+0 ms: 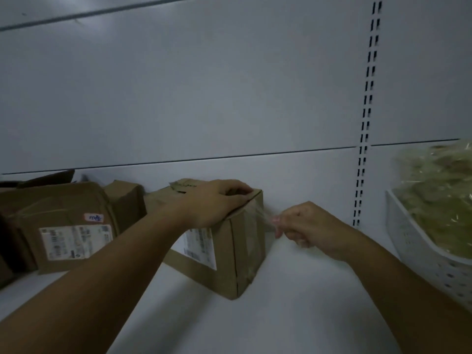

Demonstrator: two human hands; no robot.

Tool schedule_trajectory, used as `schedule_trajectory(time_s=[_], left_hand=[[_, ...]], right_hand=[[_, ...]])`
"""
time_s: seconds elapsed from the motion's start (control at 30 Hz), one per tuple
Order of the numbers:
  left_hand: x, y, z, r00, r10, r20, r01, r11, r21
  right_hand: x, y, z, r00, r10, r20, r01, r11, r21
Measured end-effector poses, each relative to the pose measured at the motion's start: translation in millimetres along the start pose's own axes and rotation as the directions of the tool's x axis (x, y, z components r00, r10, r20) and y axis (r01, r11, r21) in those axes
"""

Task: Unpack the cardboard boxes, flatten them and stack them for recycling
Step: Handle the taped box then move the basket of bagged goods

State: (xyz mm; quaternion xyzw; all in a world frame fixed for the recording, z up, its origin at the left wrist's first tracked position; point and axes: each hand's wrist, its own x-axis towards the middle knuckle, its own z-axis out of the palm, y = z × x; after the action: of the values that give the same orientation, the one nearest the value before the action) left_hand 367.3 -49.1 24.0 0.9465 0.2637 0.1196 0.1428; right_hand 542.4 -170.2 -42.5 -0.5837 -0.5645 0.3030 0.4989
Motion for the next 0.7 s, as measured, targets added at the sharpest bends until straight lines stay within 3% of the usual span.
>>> schedule_trajectory(time_s=[0.07, 0.17, 0.3, 0.43, 0.47, 0.53, 0.57, 0.6, 0.67, 0.7], left_hand=[[-1, 1, 2, 1.000, 0.003, -0.021, -0.003, 1.000, -0.020], [0, 0, 1, 0.999, -0.026, -0.041, 0.024, 0.999, -0.043], [1, 0, 1, 0.999, -0.025, -0.047, 0.024, 1.000, -0.021], [0, 2, 2, 0.998, 0.002, -0.065, -0.005, 0.999, -0.047], [-1, 3, 2, 0.998, 0.007, -0.065, -0.011, 0.998, -0.057], [-2, 4, 2, 0.998, 0.016, -0.059, -0.020, 0.998, -0.065], [-2, 4, 1, 0.998, 0.022, -0.052, -0.024, 0.998, -0.053], [-2, 5, 1, 0.999, 0.030, -0.046, -0.031, 0.999, -0.027], [-3, 6, 0, 0.998, 0.055, -0.038, -0.053, 0.998, 0.040], [-3, 7, -1, 0.997, 0.065, -0.037, -0.063, 0.996, 0.065]], right_hand=[[1, 3, -5, 0.993, 0.036, 0.108, -0.033, 0.999, -0.037], [-2, 11, -14, 0.963, 0.170, 0.207, -0.109, 0.955, -0.277], [-7, 20, -30, 0.917, 0.335, 0.217, -0.236, 0.894, -0.381], [-11, 26, -37, 0.894, 0.437, 0.095, -0.307, 0.755, -0.579], [-11, 27, -38, 0.916, 0.399, 0.033, -0.307, 0.754, -0.581], [-9, 28, -38, 0.965, 0.166, -0.204, -0.250, 0.817, -0.519], [-7, 29, -37, 0.922, 0.002, -0.386, -0.199, 0.859, -0.472], [-6, 29, -37, 0.811, -0.132, -0.570, -0.143, 0.900, -0.411], [-7, 24, -37, 0.533, -0.197, -0.823, 0.001, 0.973, -0.232], [-7, 19, -36, 0.458, -0.170, -0.873, 0.076, 0.986, -0.152]])
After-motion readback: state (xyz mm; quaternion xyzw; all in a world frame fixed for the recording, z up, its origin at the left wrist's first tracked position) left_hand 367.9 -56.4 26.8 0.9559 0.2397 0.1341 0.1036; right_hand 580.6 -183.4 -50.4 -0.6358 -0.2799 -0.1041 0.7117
